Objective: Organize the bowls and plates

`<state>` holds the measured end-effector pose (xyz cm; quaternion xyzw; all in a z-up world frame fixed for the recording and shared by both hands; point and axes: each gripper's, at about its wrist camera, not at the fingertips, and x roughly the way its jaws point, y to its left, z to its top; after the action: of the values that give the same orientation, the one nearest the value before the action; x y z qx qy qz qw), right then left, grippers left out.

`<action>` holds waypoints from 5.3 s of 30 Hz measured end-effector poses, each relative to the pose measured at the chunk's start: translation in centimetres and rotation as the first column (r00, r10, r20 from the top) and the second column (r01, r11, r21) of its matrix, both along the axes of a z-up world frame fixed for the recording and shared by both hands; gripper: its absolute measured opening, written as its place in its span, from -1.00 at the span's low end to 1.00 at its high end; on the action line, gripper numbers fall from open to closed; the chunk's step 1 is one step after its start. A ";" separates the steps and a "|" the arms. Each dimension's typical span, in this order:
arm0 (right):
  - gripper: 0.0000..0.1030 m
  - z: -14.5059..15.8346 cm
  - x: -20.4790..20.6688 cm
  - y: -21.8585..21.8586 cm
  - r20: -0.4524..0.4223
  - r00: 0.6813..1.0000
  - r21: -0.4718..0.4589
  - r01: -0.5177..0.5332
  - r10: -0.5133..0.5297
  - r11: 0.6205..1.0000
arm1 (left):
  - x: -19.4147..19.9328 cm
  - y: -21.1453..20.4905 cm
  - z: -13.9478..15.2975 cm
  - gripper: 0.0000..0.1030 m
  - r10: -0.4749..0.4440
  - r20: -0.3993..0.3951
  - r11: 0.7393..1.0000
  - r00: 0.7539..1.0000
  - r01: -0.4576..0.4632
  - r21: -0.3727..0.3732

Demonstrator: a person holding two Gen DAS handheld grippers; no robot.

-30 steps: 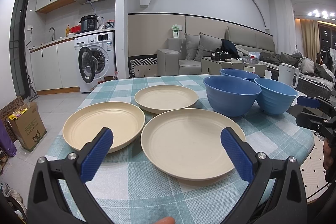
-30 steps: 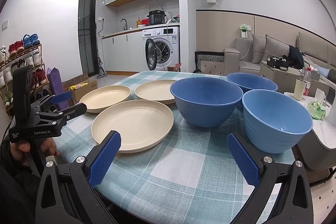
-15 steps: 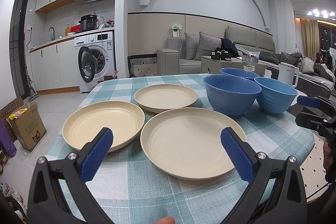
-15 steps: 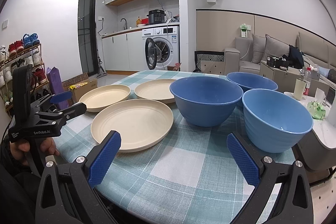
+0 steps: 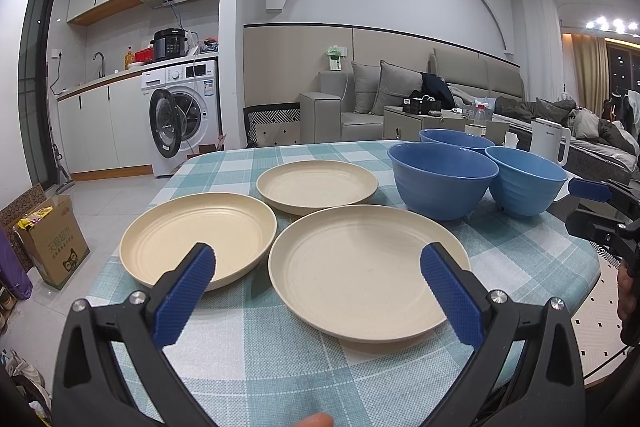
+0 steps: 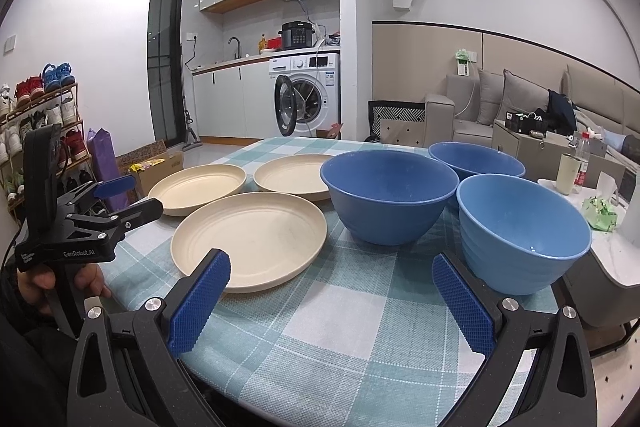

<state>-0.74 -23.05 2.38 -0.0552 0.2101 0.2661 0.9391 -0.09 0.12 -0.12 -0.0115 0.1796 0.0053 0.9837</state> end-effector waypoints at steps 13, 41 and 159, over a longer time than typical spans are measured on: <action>0.99 0.2 0.0 -0.4 -0.012 1.000 0.002 0.002 -0.002 1.000 | 0.0 0.1 -0.3 1.00 -0.002 -0.009 1.000 1.000 0.002 0.001; 0.99 1.4 0.7 -0.3 -0.019 1.000 0.009 0.015 -0.015 1.000 | 1.5 0.8 0.6 1.00 0.000 -0.045 1.000 0.999 -0.001 -0.023; 0.97 4.5 35.2 16.1 -0.519 0.855 -0.197 -0.128 0.007 0.972 | 25.6 8.6 2.5 1.00 0.070 -0.369 0.997 0.927 -0.081 -0.016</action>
<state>34.45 -6.91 6.88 -0.0949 0.4798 0.2787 0.8265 25.56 8.71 2.38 -0.0323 0.3600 0.0425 0.9314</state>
